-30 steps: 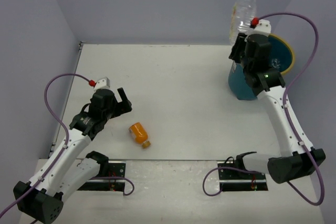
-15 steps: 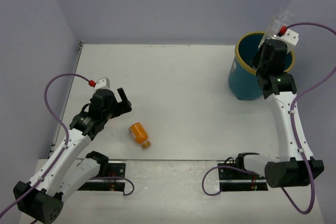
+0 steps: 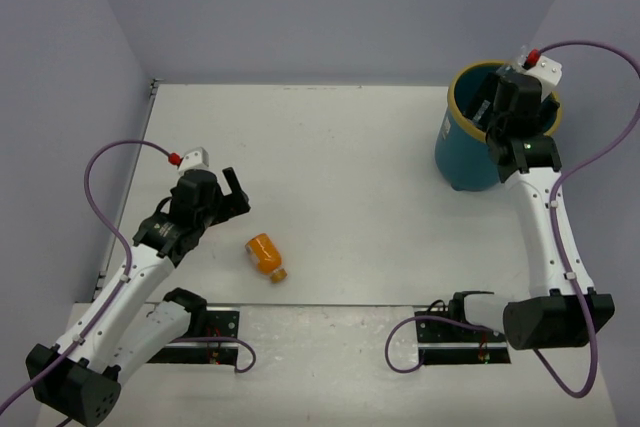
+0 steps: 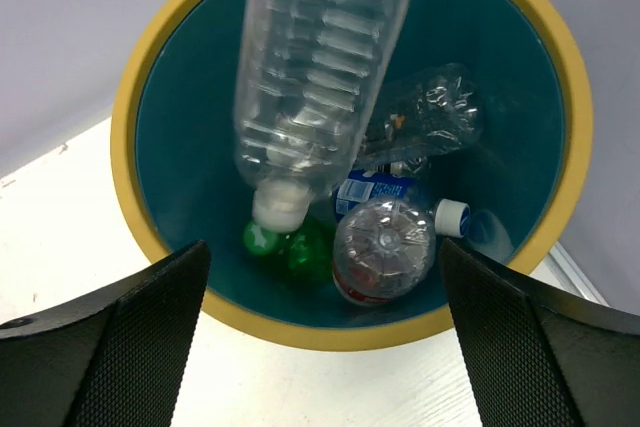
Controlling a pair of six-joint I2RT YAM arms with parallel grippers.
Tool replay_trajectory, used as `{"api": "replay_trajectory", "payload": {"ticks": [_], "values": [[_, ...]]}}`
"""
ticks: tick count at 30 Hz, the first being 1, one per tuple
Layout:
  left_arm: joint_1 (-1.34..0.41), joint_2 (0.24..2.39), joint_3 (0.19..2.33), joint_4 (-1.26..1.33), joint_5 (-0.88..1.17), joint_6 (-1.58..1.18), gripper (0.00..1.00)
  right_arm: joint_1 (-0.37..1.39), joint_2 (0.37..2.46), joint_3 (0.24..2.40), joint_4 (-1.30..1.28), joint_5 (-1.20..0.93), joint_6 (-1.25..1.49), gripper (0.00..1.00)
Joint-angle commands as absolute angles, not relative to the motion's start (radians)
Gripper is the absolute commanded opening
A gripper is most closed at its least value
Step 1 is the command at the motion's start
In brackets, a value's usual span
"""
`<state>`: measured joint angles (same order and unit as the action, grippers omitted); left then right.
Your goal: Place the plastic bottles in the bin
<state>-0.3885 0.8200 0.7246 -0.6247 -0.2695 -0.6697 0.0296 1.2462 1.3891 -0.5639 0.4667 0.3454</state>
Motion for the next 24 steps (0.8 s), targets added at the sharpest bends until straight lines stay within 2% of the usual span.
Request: {"api": "replay_trajectory", "payload": {"ticks": [1,10,13,19,24], "values": [[-0.391,0.818,0.733,-0.629,-0.293,-0.676,1.00,0.025,1.235,1.429,-0.545,0.356,0.293,0.99],[-0.391,0.828,0.735,-0.626,-0.290,-0.675,1.00,0.029,1.183,1.402,-0.498,0.104,0.229,0.99],[-0.391,0.830,0.734,-0.624,-0.290,-0.675,1.00,0.088,1.175,1.387,-0.491,-0.006,0.193,0.99],[-0.390,0.831,0.730,-0.627,-0.297,-0.682,1.00,0.321,1.176,1.316,-0.507,0.009,0.233,0.99],[-0.391,0.821,0.731,-0.631,-0.309,-0.692,1.00,0.576,1.137,1.108,-0.309,-0.101,0.323,0.99]]}}
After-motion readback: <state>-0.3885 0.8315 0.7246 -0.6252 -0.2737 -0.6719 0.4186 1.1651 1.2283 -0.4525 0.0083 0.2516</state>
